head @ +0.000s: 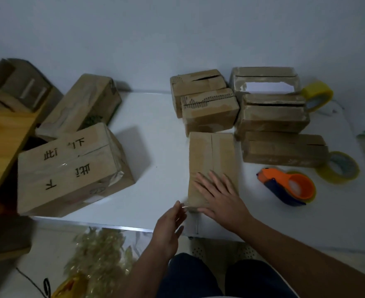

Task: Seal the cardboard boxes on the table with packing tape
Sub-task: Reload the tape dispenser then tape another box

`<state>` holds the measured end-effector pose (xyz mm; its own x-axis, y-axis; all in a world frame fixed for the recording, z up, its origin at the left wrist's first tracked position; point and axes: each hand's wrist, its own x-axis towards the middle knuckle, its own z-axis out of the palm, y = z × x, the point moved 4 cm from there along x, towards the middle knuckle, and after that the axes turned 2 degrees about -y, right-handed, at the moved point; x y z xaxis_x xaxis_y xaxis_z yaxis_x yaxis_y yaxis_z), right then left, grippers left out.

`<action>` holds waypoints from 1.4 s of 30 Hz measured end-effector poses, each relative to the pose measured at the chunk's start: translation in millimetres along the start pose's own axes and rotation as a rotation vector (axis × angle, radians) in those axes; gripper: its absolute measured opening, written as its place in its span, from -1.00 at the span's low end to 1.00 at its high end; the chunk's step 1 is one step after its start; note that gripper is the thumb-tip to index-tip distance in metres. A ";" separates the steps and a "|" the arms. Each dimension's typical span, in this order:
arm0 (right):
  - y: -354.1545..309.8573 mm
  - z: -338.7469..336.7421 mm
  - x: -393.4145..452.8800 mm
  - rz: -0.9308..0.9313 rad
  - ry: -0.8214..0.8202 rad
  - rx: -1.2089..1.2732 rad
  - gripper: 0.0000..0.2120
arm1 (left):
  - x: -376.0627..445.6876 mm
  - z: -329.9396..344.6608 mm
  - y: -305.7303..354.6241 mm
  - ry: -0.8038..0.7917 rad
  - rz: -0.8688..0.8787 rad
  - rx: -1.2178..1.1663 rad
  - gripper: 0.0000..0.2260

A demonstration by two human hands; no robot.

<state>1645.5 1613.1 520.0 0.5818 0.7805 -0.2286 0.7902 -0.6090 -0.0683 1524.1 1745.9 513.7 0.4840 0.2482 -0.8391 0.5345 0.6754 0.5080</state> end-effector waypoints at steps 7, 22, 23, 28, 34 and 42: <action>-6.7 3.6 -8.2 0.083 0.055 0.013 -0.31 | 3.4 -1.7 0.3 0.126 0.204 0.066 -0.86; -5.6 8.1 -5.7 0.072 0.089 0.010 -0.31 | 26.3 10.3 8.3 0.061 0.361 0.271 -0.86; -5.8 7.9 -5.9 0.077 0.093 0.010 -0.32 | 27.6 11.8 6.6 0.054 0.354 0.269 -0.86; -7.3 8.7 -6.5 0.083 0.109 0.008 -0.33 | 38.4 11.5 -3.4 0.022 0.242 0.284 -0.92; -7.2 8.3 -4.7 0.091 0.098 0.013 -0.32 | 44.7 21.0 -2.5 0.065 0.230 0.294 -0.85; -4.8 6.7 -5.4 0.085 0.068 0.020 -0.32 | 38.6 12.8 26.2 0.241 0.402 0.550 -0.84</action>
<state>1637.3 1610.9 515.1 0.6585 0.7336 -0.1677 0.7342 -0.6752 -0.0707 1565.6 1764.3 497.1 0.5843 0.5928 -0.5543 0.6495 0.0680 0.7574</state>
